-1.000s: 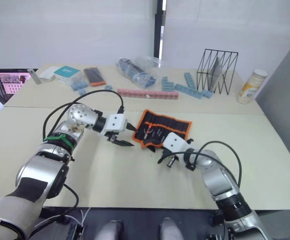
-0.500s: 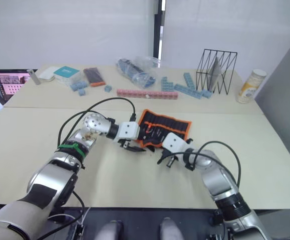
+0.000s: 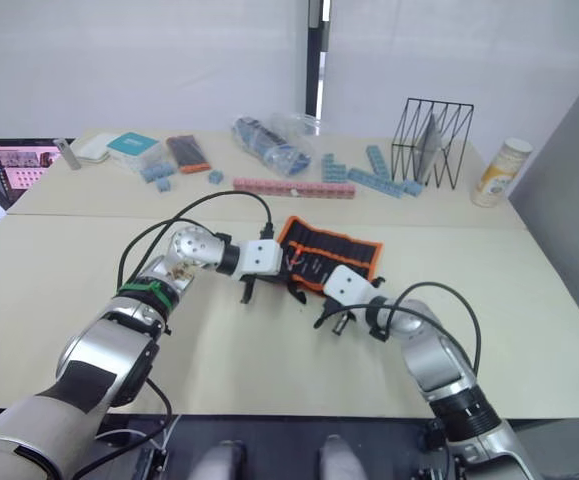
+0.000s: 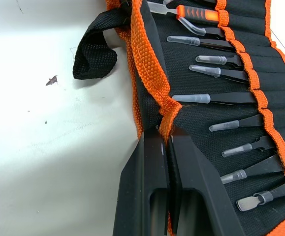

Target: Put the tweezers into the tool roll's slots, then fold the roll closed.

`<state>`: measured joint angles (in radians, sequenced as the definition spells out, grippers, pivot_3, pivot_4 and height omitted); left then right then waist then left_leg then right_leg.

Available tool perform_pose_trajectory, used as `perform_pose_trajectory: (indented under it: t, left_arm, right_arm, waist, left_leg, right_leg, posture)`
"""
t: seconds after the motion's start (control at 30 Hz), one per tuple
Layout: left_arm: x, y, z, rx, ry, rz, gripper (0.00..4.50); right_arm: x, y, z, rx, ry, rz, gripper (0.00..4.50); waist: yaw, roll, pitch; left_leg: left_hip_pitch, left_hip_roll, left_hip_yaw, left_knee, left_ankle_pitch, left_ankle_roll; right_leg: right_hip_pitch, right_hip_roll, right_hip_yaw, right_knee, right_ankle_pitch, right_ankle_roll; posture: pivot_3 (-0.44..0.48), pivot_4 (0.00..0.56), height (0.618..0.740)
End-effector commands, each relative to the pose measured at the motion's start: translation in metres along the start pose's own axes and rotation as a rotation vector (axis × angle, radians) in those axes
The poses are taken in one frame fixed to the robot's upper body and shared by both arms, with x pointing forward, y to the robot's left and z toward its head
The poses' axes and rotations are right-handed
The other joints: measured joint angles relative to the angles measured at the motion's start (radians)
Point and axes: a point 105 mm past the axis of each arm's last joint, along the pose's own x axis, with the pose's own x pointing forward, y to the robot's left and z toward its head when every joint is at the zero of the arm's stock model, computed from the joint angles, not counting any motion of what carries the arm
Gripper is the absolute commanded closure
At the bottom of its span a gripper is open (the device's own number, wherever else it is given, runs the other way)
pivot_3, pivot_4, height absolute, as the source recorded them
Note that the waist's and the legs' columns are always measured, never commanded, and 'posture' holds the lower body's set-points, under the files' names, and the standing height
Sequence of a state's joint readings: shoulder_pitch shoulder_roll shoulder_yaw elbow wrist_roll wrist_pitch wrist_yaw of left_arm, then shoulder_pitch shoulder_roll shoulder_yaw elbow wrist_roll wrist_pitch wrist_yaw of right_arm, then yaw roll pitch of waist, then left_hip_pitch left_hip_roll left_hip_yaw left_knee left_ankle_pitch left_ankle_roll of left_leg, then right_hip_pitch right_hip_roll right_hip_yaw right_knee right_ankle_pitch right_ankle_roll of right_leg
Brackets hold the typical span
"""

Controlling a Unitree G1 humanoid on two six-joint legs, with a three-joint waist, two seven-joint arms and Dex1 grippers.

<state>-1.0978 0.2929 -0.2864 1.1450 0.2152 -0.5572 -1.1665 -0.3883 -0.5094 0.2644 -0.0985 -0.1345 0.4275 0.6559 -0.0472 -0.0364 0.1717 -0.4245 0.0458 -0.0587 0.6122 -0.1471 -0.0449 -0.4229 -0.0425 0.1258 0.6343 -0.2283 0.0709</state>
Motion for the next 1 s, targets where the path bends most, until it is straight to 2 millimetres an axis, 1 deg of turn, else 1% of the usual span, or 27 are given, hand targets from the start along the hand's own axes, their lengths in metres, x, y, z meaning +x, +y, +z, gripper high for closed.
perform_pose_trajectory:
  t: [0.03, 0.13, 0.2, 0.3, 0.4, 0.47, 0.57, 0.63, 0.77, 0.83, 0.93, 1.0]
  left_arm:
    - [-0.010, 0.015, 0.004, 0.040, 0.016, 0.056, 4.47]
    - [-0.017, 0.019, -0.008, 0.038, 0.075, 0.114, 4.47]
    - [-0.022, 0.018, -0.016, 0.028, 0.102, 0.127, 4.47]
    - [-0.028, 0.014, -0.020, 0.012, 0.087, 0.117, 4.47]
    - [-0.032, 0.000, -0.020, -0.015, 0.037, 0.044, 4.47]
    - [-0.037, -0.013, -0.024, -0.036, 0.028, -0.013, 4.47]
    - [-0.049, -0.031, -0.031, -0.087, 0.021, -0.082, 4.47]
    - [-0.056, -0.042, -0.032, -0.121, 0.012, -0.115, 4.47]
    - [-0.067, -0.056, -0.032, -0.175, 0.007, -0.127, 4.47]
    - [-0.070, -0.062, -0.029, -0.209, 0.000, -0.138, 4.47]
    - [-0.079, -0.068, -0.018, -0.325, -0.057, -0.144, 4.47]
    - [-0.084, -0.071, -0.017, -0.363, -0.056, -0.145, 4.47]
  right_arm:
    - [0.000, -0.004, 0.005, -0.010, -0.017, -0.003, 4.50]
    - [0.003, -0.002, 0.007, -0.019, -0.028, 0.007, 4.50]
    - [0.006, 0.000, 0.011, -0.024, -0.043, 0.015, 4.50]
    - [0.010, 0.002, 0.016, -0.033, -0.060, 0.031, 4.50]
    - [0.011, 0.007, 0.024, -0.021, -0.087, 0.067, 4.50]
    - [0.010, 0.012, 0.032, 0.018, -0.124, 0.098, 4.50]
    - [0.004, 0.022, 0.039, 0.073, -0.159, 0.166, 4.50]
    - [-0.002, 0.027, 0.042, 0.128, -0.171, 0.201, 4.50]
    - [-0.015, 0.043, 0.044, 0.190, -0.178, 0.298, 4.50]
    - [-0.021, 0.051, 0.044, 0.205, -0.174, 0.337, 4.50]
    - [-0.032, 0.061, 0.042, 0.220, -0.186, 0.379, 4.50]
    - [-0.037, 0.065, 0.040, 0.233, -0.186, 0.395, 4.50]
  waist:
    - [0.000, 0.000, 0.000]
    - [-0.002, 0.000, 0.000]
    - [-0.005, 0.000, 0.000]
    - [-0.008, 0.000, 0.000]
    - [-0.012, 0.000, 0.000]
    - [-0.017, 0.000, 0.000]
    - [-0.023, 0.000, 0.000]
    - [-0.024, 0.000, 0.000]
    - [-0.023, 0.000, 0.000]
    - [-0.023, 0.000, 0.000]
    - [-0.021, 0.000, 0.000]
    - [-0.022, 0.000, 0.000]
  left_leg:
    - [0.000, 0.000, 0.000, 0.000, 0.000, 0.000]
    - [0.000, 0.000, 0.000, 0.000, 0.000, 0.000]
    - [0.000, 0.000, 0.000, 0.000, 0.000, 0.000]
    - [0.000, 0.000, 0.000, 0.000, 0.000, 0.000]
    - [0.000, 0.000, 0.000, 0.000, 0.000, 0.000]
    - [0.000, 0.000, 0.000, -0.001, 0.000, 0.000]
    - [0.000, 0.000, 0.000, -0.001, 0.000, 0.000]
    - [0.001, 0.000, 0.000, -0.001, 0.000, 0.000]
    - [0.002, 0.000, -0.001, -0.001, 0.000, 0.000]
    - [0.002, 0.000, -0.001, 0.000, 0.000, 0.000]
    - [0.002, 0.000, -0.001, 0.001, 0.000, 0.000]
    - [0.002, 0.001, -0.001, 0.001, 0.000, 0.000]
  right_leg:
    - [0.000, 0.000, 0.000, 0.000, 0.000, 0.000]
    - [0.000, 0.000, 0.000, 0.000, 0.000, 0.000]
    - [0.000, 0.000, 0.000, 0.000, 0.000, 0.000]
    - [-0.001, 0.000, 0.000, 0.001, 0.000, 0.000]
    - [0.000, 0.000, 0.000, 0.001, 0.000, 0.000]
    - [0.000, 0.000, 0.000, 0.001, 0.000, 0.000]
    - [-0.001, 0.000, 0.000, 0.004, -0.001, -0.001]
    - [-0.002, 0.000, 0.000, 0.007, -0.002, -0.001]
    - [-0.002, 0.000, 0.000, 0.010, -0.004, -0.002]
    - [-0.001, 0.000, 0.000, 0.010, -0.004, -0.002]
    - [-0.001, 0.000, 0.000, 0.010, -0.004, -0.002]
    - [-0.001, 0.000, 0.000, 0.010, -0.005, -0.003]
  posture:
    - [0.000, 0.150, 0.740]
    - [0.000, 0.150, 0.740]
    - [0.000, 0.150, 0.740]
    - [0.000, 0.150, 0.740]
    - [0.000, 0.150, 0.740]
    - [0.000, 0.150, 0.740]
    - [0.000, 0.150, 0.740]
    - [0.000, 0.150, 0.740]
    - [0.000, 0.150, 0.740]
    - [0.000, 0.150, 0.740]
    - [0.000, 0.150, 0.740]
    - [0.000, 0.150, 0.740]
